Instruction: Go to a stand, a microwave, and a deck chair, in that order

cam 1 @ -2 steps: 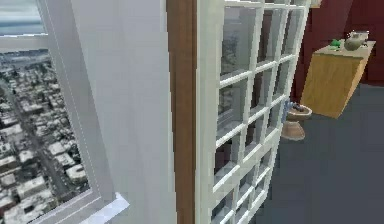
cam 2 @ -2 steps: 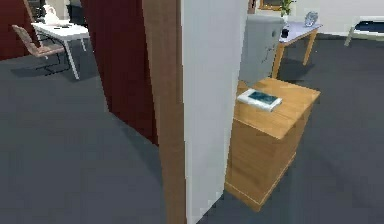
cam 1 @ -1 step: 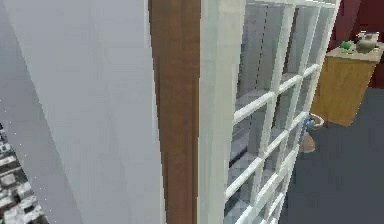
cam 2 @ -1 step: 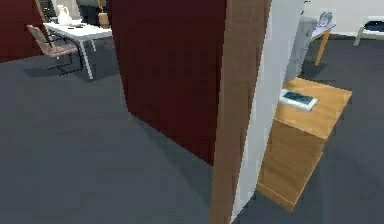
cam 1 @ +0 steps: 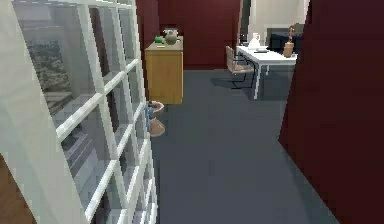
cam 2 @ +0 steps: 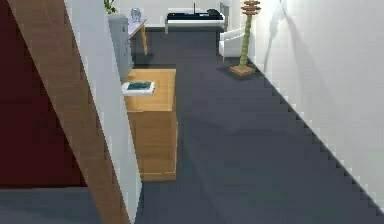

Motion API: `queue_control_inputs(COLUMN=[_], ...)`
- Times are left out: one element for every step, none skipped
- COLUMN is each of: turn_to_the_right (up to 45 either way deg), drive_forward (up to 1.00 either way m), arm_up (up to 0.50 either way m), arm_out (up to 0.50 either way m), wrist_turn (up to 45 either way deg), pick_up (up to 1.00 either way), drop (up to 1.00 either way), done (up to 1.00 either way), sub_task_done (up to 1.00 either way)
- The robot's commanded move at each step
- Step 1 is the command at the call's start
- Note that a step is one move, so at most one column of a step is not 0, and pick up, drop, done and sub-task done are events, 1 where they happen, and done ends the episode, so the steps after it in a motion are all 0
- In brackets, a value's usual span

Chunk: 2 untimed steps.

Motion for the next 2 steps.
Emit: queue_control_inputs(turn_to_the_right=[24.0, 0.0], drive_forward=[0.00, 0.50], arm_up=[0.00, 0.00], arm_out=[0.00, 0.00], wrist_turn=[0.0, 0.0], pick_up=[0.00, 0.00], drop=[0.00, 0.00], done=[0.00, 0.00], sub_task_done=[0.00, 0.00])
